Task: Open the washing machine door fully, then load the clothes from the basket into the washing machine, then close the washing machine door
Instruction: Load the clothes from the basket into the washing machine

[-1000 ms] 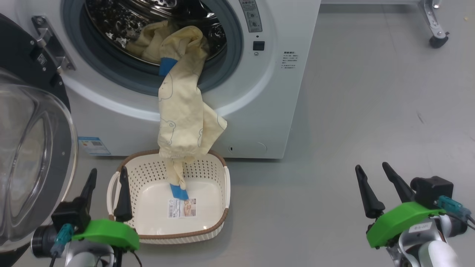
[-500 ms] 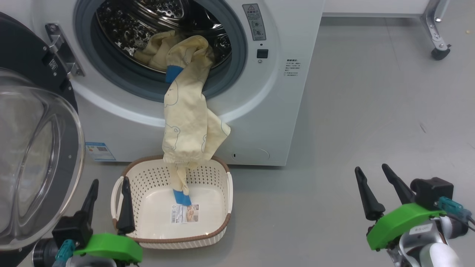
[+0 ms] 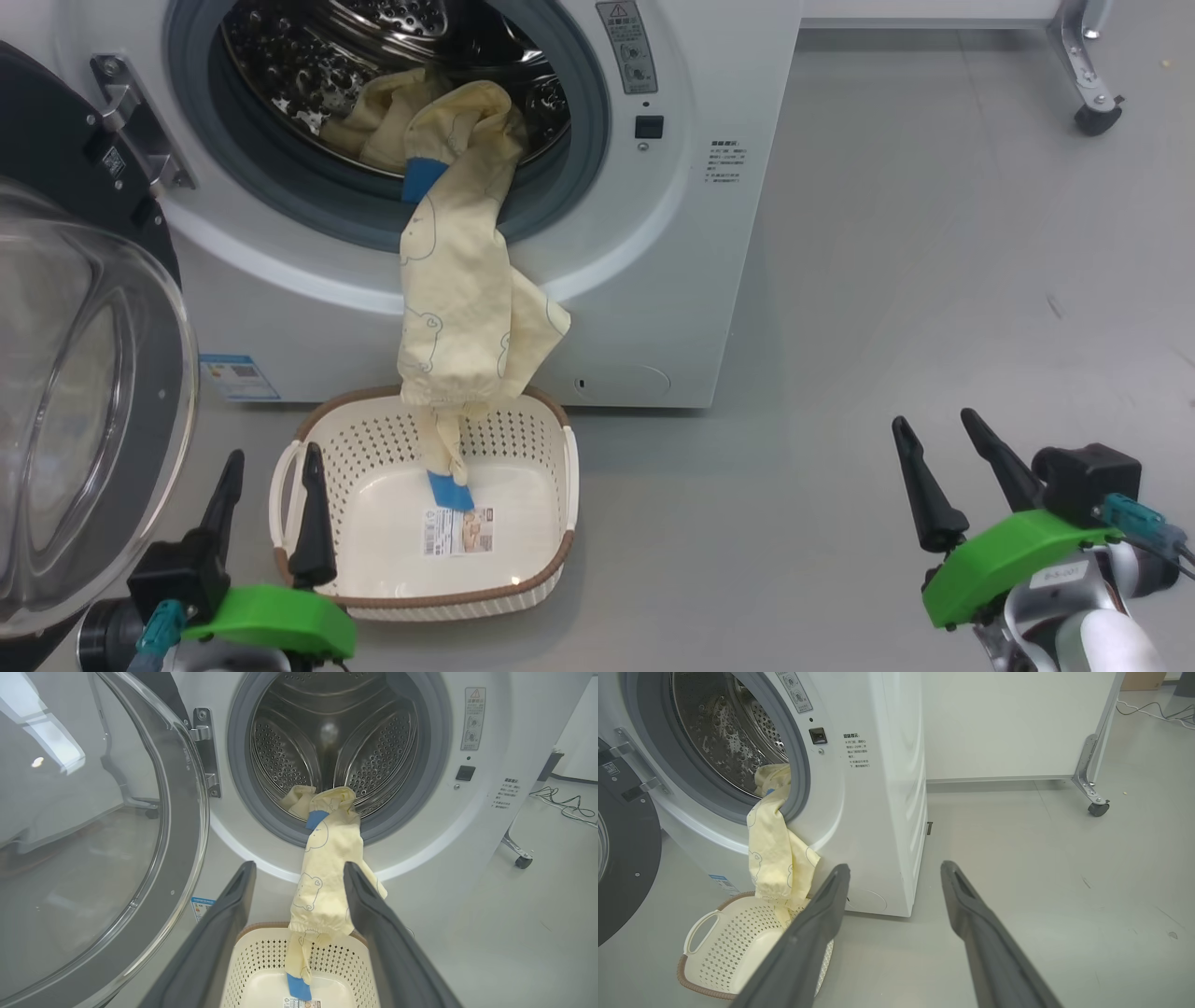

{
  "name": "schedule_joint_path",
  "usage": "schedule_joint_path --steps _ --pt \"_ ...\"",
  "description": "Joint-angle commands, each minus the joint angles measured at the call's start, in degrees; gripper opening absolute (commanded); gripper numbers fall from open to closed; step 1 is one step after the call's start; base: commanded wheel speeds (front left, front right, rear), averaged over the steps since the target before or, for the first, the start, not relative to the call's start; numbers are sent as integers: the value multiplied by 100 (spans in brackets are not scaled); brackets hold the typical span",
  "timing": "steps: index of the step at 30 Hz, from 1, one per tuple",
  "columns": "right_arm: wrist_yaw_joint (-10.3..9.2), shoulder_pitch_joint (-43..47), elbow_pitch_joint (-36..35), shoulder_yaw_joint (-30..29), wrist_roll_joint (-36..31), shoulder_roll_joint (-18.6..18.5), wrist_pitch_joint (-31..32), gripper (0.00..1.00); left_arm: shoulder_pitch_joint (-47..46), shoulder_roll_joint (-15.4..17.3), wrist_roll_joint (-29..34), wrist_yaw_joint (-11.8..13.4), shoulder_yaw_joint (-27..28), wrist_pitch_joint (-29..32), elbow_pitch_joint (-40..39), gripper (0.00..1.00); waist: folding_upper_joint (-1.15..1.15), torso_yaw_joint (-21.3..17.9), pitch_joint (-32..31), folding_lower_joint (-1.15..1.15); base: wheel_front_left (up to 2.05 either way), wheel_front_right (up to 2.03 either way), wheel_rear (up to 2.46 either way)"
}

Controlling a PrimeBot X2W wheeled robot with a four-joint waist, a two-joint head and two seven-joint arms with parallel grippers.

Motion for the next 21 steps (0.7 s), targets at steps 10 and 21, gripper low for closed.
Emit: schedule_joint_path --steps 10,21 --pt "-1 -345 -351 159 -84 -63 -65 100 -556 113 -81 -49 106 21 -113 100 0 -21 514 1 0 0 0" --pt "-1 -837 -520 334 -110 -63 -132 100 -1671 4 -296 -537 -157 265 1017 100 0 -291 1639 1 0 0 0"
